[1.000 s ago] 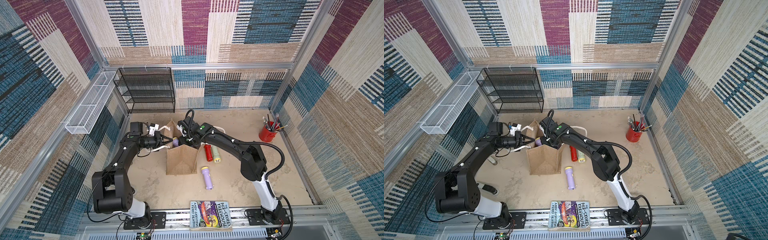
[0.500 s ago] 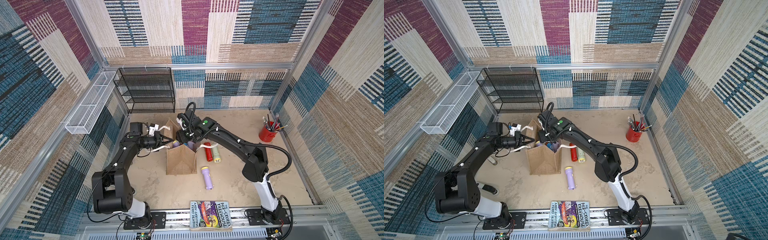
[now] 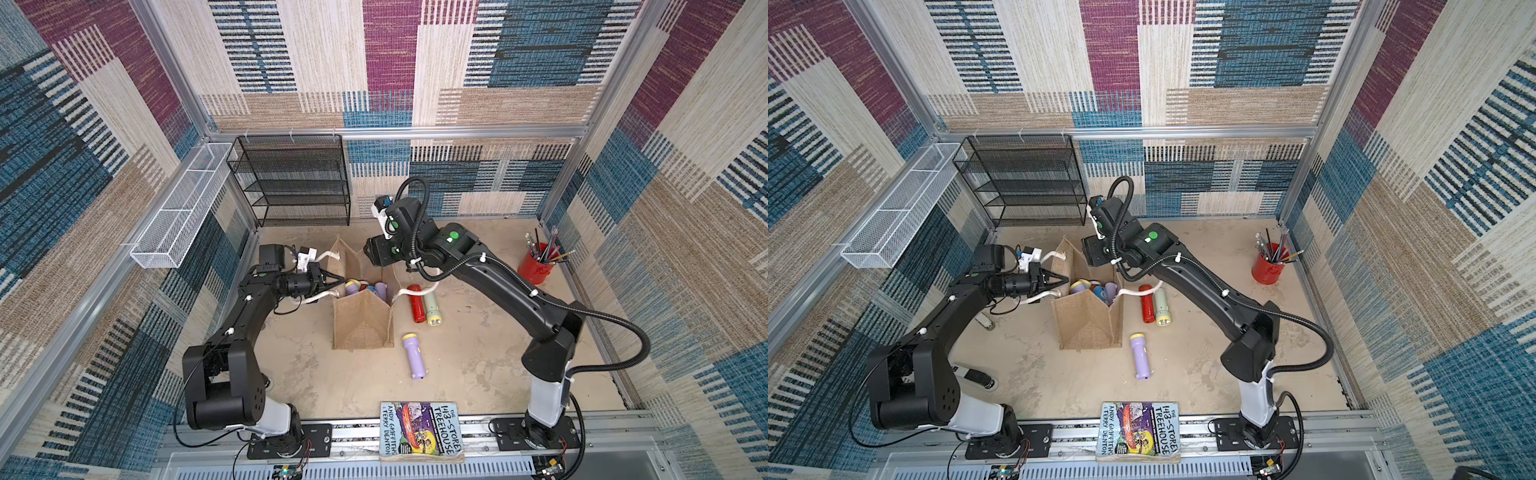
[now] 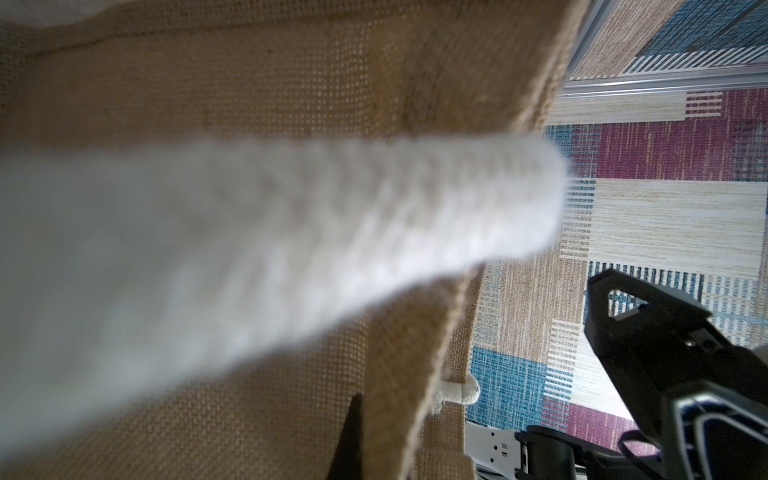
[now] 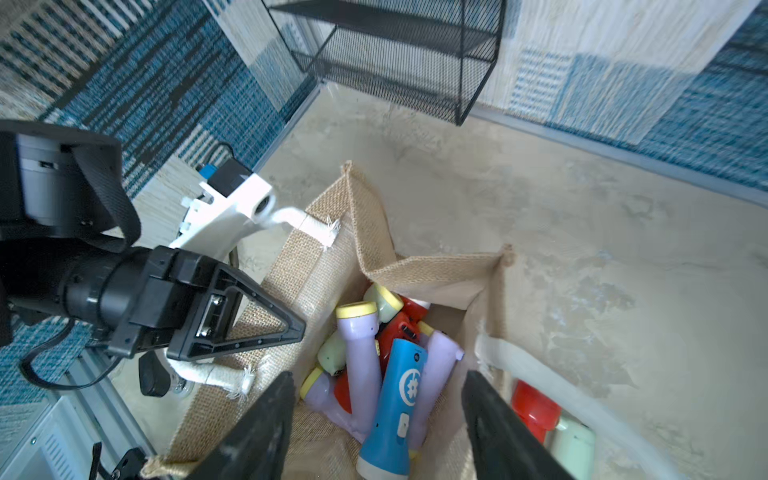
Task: Put the flashlights into the tote bags
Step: Place the flashlight in the canvas bag.
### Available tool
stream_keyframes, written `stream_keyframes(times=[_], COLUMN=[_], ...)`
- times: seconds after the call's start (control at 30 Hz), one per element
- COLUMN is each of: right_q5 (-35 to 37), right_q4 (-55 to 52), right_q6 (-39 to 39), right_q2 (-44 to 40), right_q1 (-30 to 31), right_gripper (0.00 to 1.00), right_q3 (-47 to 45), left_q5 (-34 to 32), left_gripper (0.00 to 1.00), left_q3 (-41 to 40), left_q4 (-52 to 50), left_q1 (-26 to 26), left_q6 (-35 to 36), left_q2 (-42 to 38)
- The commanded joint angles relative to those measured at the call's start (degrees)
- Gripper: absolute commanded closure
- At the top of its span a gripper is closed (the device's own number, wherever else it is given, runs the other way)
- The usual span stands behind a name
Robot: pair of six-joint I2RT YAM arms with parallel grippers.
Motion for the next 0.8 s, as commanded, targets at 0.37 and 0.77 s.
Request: stream_keyframes(times=[0.37, 0.77], right_q5=[0.6, -9.2], right_q4=[14.3, 5.4], right_q6=[13.2, 17.5], right_q2=[-42.5, -49.2], right_q1=[-11.6, -14.4], right_gripper=[0.24, 0.28], right_q3=[-44.9, -60.4], left_q5=[-0.6, -1.8], left_gripper=[0.96, 0.96], left_q3=[0.8, 1.3], left_q4=[-1.2, -2.4], left_q1=[0.2, 0.2], left_q6=[1.0, 1.7], left_q2=[0.2, 0.8])
